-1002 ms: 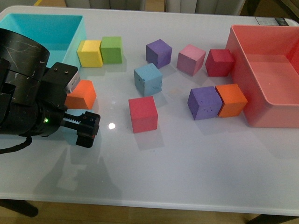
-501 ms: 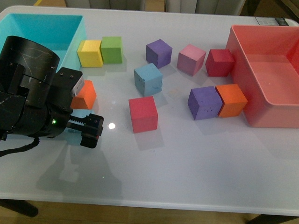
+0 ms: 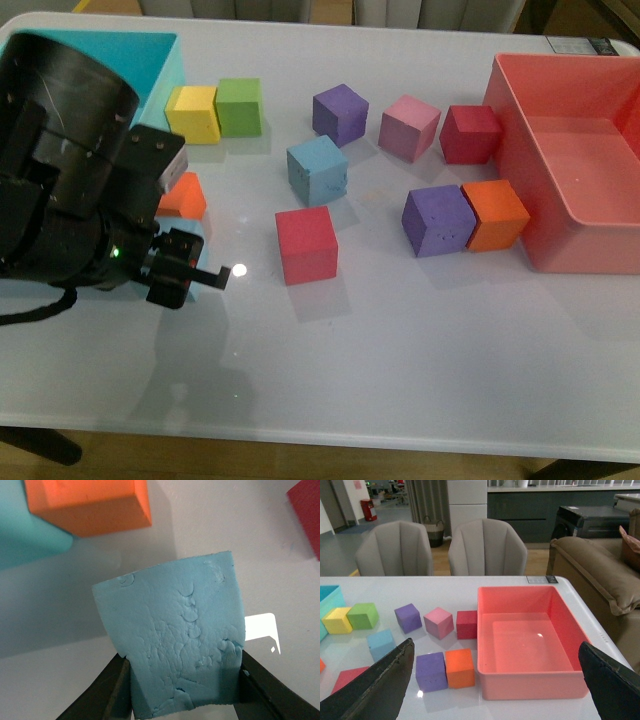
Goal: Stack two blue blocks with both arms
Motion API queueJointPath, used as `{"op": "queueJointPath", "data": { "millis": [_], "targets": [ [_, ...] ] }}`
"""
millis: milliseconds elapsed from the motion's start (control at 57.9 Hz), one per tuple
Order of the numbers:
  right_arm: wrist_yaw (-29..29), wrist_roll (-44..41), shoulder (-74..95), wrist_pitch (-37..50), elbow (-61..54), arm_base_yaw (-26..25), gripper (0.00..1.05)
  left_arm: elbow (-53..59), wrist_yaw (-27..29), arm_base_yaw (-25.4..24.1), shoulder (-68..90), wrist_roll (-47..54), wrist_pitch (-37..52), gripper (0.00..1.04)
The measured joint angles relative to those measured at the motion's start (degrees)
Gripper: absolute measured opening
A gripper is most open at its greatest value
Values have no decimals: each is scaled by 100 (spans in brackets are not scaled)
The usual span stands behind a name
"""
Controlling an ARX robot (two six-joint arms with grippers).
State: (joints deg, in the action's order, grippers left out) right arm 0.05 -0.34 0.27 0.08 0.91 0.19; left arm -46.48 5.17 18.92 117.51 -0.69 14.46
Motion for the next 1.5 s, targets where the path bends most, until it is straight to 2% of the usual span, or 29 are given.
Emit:
{"op": "queueJointPath", "data": {
  "millis": [138,225,674,967,1503],
  "targets": [
    [0,0,0,0,0,0,96,-138,-7,146,-551,87,-278,40],
    [0,0,0,0,0,0,96,-610,-111,308,-682,103,-540,40],
    [0,0,0,0,0,0,96,-2500,-313,791,413,304,-1191,40],
    [0,2,0,0,0,0,96,-3707,-409,798,1167,601,-1565,40],
    [0,2,0,0,0,0,96,-4900,-428,778,2151,793,-1965,40]
  ]
}}
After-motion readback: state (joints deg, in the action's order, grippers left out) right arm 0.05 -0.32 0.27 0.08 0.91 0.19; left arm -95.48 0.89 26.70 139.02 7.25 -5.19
